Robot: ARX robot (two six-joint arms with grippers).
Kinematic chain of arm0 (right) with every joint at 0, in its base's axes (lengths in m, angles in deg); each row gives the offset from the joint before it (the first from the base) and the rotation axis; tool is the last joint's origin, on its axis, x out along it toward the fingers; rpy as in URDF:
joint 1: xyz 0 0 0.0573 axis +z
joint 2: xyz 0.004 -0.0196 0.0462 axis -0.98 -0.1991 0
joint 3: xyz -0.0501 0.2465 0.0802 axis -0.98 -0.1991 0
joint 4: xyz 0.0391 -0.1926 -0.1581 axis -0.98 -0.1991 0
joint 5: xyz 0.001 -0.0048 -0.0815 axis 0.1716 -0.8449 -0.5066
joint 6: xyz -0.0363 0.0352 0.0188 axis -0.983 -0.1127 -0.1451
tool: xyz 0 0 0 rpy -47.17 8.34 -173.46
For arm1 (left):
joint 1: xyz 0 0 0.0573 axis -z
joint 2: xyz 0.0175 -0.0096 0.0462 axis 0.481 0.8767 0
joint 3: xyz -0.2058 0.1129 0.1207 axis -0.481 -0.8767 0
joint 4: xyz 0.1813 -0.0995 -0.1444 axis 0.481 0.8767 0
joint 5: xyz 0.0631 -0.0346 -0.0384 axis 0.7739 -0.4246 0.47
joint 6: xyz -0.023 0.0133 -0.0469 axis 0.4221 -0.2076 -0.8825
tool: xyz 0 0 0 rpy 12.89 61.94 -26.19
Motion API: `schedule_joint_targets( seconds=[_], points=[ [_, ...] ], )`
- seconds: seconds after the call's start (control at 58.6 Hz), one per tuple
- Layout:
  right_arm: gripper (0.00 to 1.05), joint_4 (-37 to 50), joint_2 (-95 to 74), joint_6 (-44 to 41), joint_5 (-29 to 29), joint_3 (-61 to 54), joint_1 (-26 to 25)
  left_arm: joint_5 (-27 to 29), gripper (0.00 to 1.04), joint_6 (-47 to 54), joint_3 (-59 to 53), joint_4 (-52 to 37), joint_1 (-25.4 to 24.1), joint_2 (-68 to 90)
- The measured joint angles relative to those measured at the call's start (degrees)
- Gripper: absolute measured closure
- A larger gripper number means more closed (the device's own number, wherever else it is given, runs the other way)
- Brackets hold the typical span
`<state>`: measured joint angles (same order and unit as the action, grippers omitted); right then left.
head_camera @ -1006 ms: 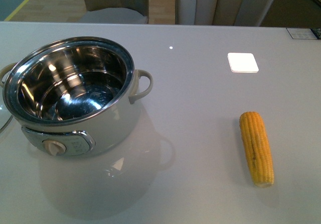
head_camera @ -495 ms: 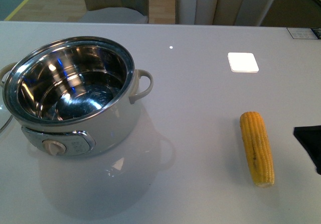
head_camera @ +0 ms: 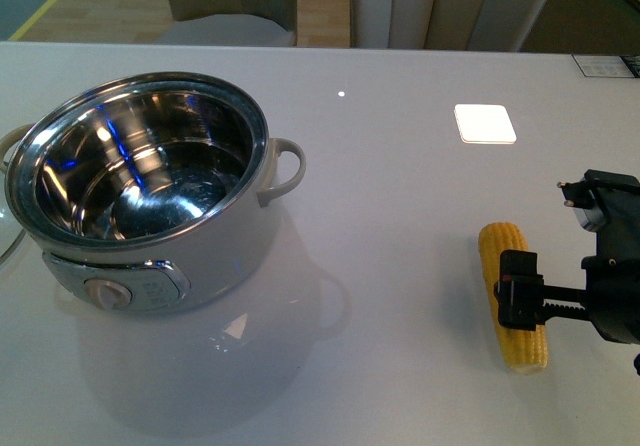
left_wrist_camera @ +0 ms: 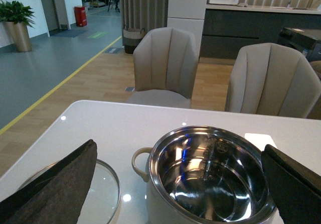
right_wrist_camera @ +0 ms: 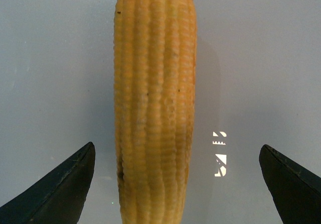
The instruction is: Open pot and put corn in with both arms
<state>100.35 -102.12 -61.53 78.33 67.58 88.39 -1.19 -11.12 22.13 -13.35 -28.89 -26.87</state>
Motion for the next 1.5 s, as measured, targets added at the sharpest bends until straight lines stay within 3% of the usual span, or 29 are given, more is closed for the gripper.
schedule_joint_targets(
  seconds=[0.324,0.478,0.597,0.802,1.16,1.501],
  points=[
    [0.09,-1.0,-7.1,-1.5,-2.2,5.8,2.8,0.0,0.07,0.0,0.0,0.0,0.0,0.0],
    [0.3,-2.4,-8.6,-2.8,-3.4,6.4,3.9,0.0,0.07,0.0,0.0,0.0,0.0,0.0],
    [0.55,-3.9,-7.5,-3.7,-3.3,5.5,4.1,0.0,0.07,0.0,0.0,0.0,0.0,0.0],
    [0.75,-7.0,-0.8,-3.7,-0.9,3.2,4.1,0.0,0.07,0.0,0.0,0.0,0.0,0.0],
    [0.82,-14.5,19.3,1.1,4.8,0.9,8.1,0.0,0.07,0.0,0.0,0.0,0.0,0.0],
    [0.83,-21.7,23.1,12.7,7.2,12.9,17.1,0.0,0.07,0.0,0.0,0.0,0.0,0.0]
  ],
)
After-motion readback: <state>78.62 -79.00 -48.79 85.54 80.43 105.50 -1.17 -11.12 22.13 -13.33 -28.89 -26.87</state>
